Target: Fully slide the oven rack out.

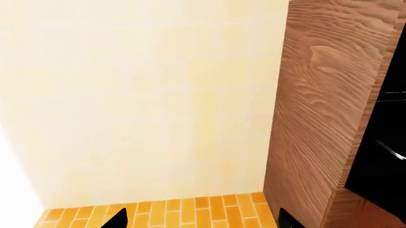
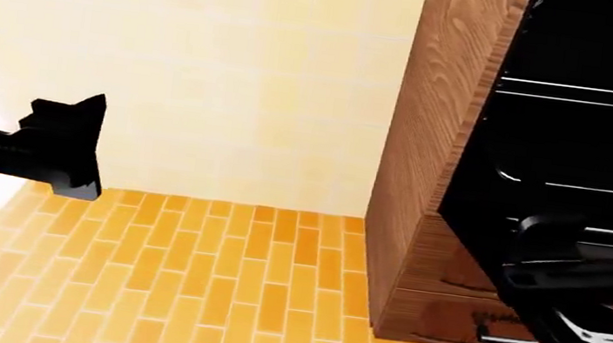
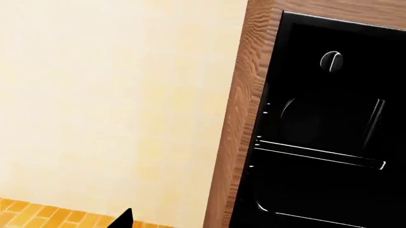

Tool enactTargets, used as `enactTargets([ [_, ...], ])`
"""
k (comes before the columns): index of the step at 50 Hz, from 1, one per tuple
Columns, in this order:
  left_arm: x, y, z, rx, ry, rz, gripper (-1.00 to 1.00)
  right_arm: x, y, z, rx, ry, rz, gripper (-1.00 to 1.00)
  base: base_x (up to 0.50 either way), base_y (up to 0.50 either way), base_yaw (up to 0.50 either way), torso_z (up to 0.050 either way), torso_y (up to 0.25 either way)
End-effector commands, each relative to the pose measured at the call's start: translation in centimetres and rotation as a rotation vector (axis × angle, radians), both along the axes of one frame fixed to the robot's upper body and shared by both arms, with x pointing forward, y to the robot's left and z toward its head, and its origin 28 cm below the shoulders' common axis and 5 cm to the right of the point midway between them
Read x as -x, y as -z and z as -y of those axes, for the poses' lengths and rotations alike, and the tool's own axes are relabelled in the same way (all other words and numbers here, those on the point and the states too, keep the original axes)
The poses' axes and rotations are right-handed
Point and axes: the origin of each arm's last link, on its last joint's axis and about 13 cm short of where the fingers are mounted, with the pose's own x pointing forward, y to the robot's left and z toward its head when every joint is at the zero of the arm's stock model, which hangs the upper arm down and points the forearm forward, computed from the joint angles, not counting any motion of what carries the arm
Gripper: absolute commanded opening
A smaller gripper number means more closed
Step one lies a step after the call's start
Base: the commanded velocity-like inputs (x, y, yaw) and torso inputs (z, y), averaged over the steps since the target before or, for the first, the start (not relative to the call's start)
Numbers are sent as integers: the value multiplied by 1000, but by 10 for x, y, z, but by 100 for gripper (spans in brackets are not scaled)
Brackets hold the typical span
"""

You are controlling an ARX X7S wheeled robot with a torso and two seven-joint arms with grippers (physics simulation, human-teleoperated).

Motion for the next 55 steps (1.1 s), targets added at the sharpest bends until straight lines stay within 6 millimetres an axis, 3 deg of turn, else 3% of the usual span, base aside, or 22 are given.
enactTargets([
  [1,12,-14,-3,9,18,-29,100,16,-12,5,47,49,-20,100,-16,-500,0,0,0],
  [9,11,-8,1,26,31,-46,100,15,-9,6,45,54,-40,100,-17,-500,0,0,0],
  [55,6,-14,10,29,52,-35,100,7,-3,8,31,70,-111,100,-5,-500,0,0,0],
])
